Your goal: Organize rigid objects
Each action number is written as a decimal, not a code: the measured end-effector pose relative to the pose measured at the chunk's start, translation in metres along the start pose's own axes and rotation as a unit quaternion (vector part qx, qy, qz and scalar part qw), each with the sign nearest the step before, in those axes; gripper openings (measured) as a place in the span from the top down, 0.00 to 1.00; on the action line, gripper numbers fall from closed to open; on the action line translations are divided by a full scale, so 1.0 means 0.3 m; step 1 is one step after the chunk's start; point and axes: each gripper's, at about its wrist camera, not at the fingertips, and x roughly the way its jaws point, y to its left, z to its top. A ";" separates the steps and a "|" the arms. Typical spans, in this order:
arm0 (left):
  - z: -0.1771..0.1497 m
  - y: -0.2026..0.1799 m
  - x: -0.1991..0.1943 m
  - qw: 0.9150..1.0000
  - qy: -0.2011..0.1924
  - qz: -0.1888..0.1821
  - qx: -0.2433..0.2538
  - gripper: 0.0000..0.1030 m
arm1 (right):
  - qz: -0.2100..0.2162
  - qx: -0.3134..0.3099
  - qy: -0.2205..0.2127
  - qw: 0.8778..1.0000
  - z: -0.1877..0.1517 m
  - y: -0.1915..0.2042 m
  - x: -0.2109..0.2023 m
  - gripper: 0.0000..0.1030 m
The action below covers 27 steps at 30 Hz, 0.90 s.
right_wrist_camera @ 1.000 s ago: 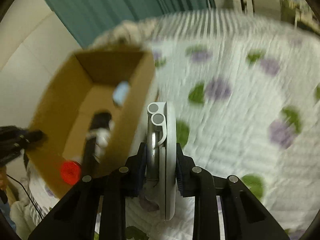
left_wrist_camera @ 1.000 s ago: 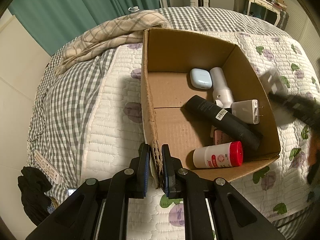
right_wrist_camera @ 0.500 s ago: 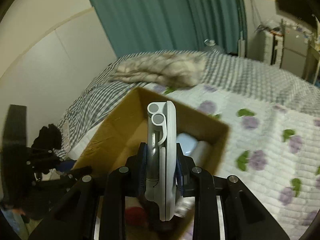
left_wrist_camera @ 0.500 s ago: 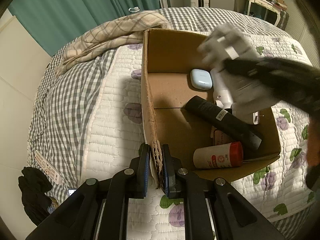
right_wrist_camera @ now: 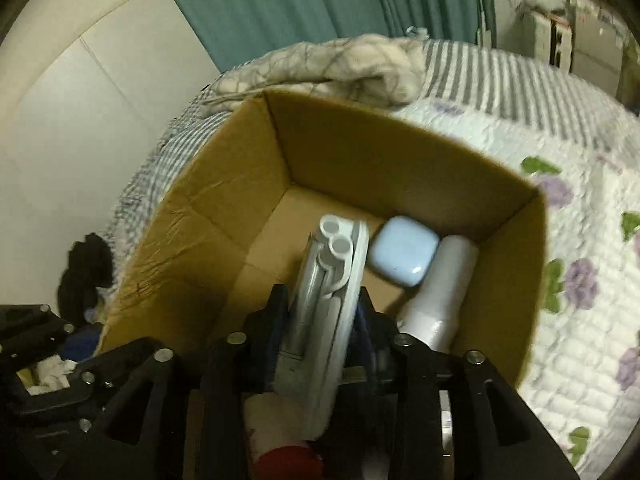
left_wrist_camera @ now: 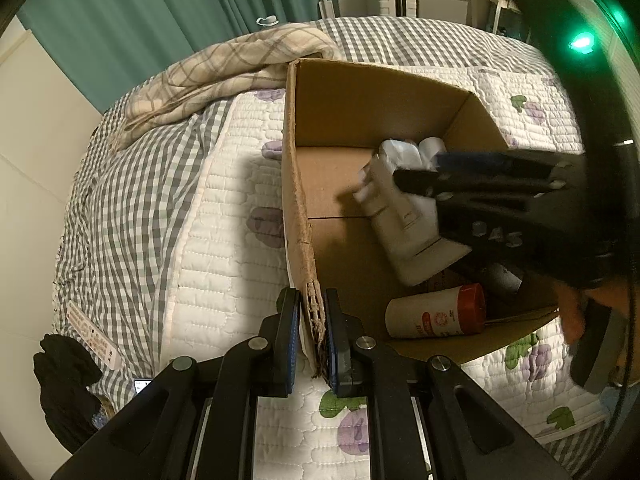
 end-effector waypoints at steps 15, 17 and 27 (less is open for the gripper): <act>0.005 0.018 -0.005 1.000 -0.001 -0.008 -0.017 0.90 | -0.117 -0.065 -0.097 0.986 -0.060 0.003 -0.237 0.21; 0.001 0.025 -0.008 1.000 -0.001 -0.013 -0.022 0.90 | -0.118 -0.059 -0.092 0.987 -0.084 -0.007 -0.257 0.21; -0.042 0.022 -0.275 0.997 -0.075 -0.018 -0.021 0.88 | -0.162 -0.055 -0.131 0.977 -0.204 0.010 -0.534 0.21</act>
